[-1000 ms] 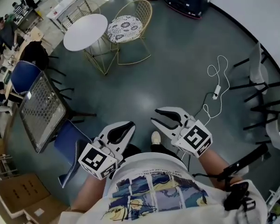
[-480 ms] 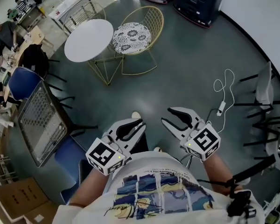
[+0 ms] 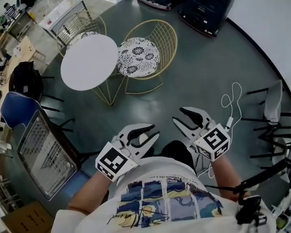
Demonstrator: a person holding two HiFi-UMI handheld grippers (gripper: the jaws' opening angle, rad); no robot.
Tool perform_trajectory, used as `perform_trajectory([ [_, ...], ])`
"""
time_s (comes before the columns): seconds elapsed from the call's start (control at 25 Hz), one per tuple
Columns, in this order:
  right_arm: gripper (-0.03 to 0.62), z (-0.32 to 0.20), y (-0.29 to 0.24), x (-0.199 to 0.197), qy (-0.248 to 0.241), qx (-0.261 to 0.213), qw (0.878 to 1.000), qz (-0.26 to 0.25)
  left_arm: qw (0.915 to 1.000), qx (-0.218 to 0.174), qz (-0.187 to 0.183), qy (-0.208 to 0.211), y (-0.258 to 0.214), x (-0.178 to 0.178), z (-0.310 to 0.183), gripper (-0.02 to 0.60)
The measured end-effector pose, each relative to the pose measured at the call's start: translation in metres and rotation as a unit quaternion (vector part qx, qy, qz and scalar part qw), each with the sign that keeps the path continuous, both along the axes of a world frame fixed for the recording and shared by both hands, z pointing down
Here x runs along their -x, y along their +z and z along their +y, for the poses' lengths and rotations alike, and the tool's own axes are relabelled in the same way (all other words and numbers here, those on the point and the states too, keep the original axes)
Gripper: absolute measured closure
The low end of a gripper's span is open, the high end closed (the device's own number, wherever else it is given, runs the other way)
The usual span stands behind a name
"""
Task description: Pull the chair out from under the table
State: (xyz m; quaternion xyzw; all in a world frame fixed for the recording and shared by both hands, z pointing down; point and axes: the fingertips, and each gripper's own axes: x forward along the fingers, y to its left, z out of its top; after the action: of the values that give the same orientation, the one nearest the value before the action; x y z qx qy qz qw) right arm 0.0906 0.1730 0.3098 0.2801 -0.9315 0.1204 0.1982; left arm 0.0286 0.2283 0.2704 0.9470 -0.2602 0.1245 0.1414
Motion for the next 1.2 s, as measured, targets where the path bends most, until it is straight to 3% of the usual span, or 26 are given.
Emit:
perform_trajectory([
  [0.16,0.451,-0.056,0.021,0.002,0.009,0.015,1.0,0.018,0.9997,0.013,0.003,-0.021,0.009,0.018,-0.035,0.501],
  [0.28,0.451,-0.103,0.043,-0.001,0.013,0.026,0.999,0.029,0.9983,0.012,-0.001,-0.056,0.014,0.035,-0.061,0.57],
  [0.56,0.451,-0.258,0.109,-0.027,0.025,0.062,0.996,0.065,0.9916,0.034,-0.005,-0.124,0.019,0.054,-0.144,0.572],
  [0.88,0.438,-0.469,0.234,-0.062,0.067,0.131,0.986,0.078,0.9713,0.06,-0.008,-0.23,0.06,0.044,-0.287,0.573],
  [1.2,0.411,-0.597,0.358,-0.071,0.118,0.199,0.97,0.077,0.9539,0.068,-0.034,-0.29,0.092,0.047,-0.35,0.574],
])
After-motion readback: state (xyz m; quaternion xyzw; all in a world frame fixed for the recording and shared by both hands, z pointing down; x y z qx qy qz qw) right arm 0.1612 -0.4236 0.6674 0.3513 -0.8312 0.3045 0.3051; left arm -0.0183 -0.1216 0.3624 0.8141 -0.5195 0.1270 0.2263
